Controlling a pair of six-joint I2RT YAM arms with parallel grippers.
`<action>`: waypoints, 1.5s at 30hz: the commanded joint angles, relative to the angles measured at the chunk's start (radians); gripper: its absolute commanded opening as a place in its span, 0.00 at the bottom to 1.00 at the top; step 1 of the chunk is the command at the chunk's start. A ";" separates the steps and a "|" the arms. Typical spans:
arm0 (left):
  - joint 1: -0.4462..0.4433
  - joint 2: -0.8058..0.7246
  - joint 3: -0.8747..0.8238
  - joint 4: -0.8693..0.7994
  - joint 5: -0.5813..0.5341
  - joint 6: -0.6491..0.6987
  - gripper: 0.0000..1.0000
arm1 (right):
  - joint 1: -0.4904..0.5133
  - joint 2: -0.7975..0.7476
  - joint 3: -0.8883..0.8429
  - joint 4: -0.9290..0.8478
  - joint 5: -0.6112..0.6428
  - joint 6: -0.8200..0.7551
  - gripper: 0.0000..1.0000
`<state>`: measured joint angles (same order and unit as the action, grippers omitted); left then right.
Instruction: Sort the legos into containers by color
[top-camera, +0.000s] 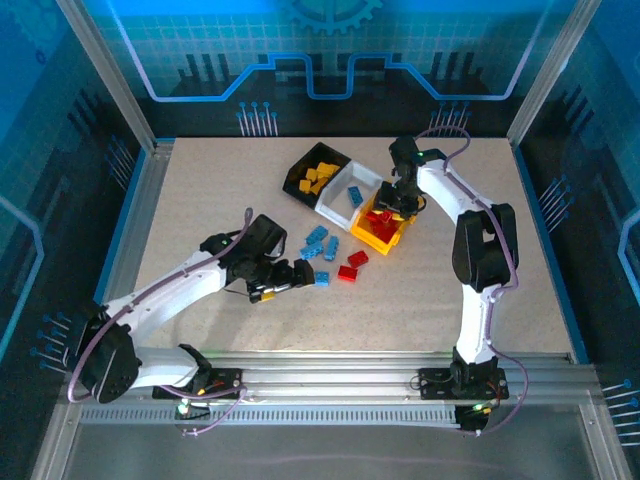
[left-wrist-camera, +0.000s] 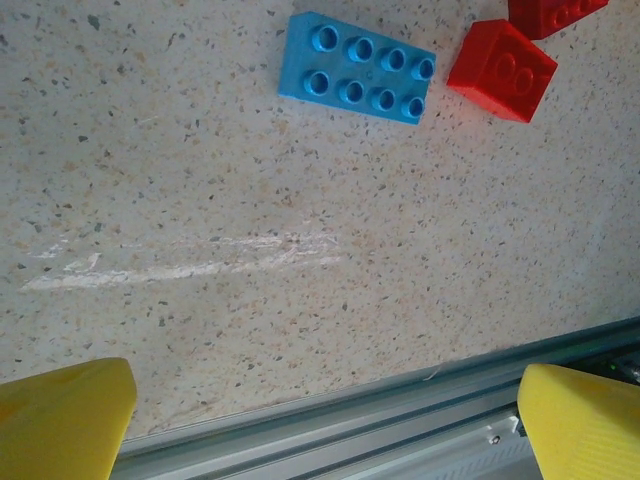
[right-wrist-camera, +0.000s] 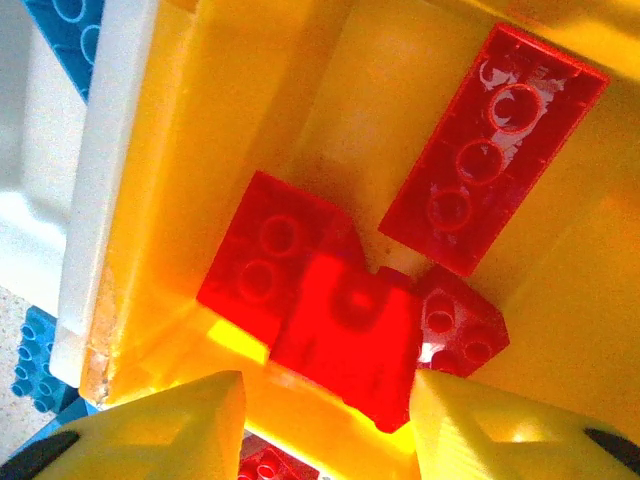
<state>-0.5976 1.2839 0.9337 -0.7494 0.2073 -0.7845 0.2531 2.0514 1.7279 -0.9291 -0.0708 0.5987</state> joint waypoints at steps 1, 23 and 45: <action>0.004 -0.044 -0.024 -0.001 0.010 -0.001 0.99 | 0.027 -0.072 0.010 -0.043 0.030 -0.008 0.55; -0.071 0.207 0.089 0.058 0.014 0.154 0.98 | 0.282 -0.783 -0.719 -0.001 0.062 0.227 0.63; -0.089 0.641 0.410 -0.076 -0.123 0.364 0.85 | 0.275 -0.767 -0.743 0.040 0.015 0.241 0.65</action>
<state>-0.6758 1.8935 1.3155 -0.7830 0.1059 -0.4553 0.5358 1.2793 0.9512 -0.8806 -0.0456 0.8379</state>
